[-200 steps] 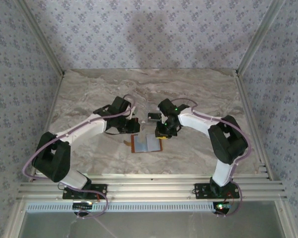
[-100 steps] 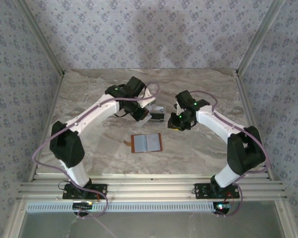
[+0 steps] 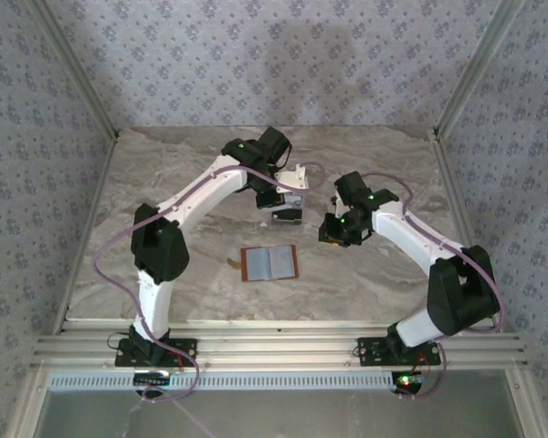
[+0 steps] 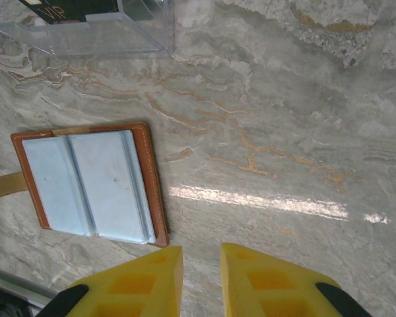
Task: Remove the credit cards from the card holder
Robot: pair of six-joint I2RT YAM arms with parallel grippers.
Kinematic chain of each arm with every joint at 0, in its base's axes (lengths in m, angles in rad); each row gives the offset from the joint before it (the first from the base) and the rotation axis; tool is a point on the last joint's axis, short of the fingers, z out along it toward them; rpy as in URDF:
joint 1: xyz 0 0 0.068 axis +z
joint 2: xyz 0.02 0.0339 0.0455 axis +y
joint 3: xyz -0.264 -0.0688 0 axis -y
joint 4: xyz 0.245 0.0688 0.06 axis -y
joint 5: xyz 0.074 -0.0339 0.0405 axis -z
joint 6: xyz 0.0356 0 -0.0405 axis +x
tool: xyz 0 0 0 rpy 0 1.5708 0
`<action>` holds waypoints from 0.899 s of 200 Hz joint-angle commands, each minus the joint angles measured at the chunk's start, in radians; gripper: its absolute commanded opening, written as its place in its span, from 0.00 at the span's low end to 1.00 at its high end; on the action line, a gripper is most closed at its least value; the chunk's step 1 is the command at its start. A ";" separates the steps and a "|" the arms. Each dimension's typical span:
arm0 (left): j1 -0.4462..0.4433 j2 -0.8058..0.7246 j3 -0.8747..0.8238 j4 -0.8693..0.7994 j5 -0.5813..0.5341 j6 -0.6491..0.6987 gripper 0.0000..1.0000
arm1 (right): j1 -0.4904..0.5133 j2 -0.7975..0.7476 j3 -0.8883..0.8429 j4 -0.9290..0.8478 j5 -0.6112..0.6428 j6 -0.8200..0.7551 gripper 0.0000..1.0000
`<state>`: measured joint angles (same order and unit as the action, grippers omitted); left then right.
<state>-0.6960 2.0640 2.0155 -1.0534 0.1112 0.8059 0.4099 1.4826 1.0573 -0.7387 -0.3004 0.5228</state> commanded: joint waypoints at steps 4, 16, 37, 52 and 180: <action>-0.008 0.069 0.101 -0.031 -0.011 0.129 0.00 | -0.010 -0.027 -0.014 -0.038 0.019 -0.008 0.24; -0.010 0.106 0.147 -0.032 -0.023 0.152 0.00 | -0.011 -0.031 -0.018 -0.042 0.021 -0.008 0.24; -0.013 0.174 0.244 -0.055 -0.025 0.184 0.00 | -0.017 -0.039 -0.028 -0.044 0.020 -0.007 0.24; -0.016 0.224 0.327 -0.087 -0.026 0.200 0.00 | -0.020 -0.044 -0.035 -0.044 0.020 -0.006 0.24; -0.024 0.378 0.471 -0.163 -0.073 0.239 0.00 | -0.045 -0.059 -0.083 -0.023 0.004 -0.002 0.24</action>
<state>-0.7094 2.4115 2.4584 -1.1790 0.0425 1.0290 0.3725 1.4448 0.9836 -0.7525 -0.2951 0.5228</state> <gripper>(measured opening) 0.055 0.242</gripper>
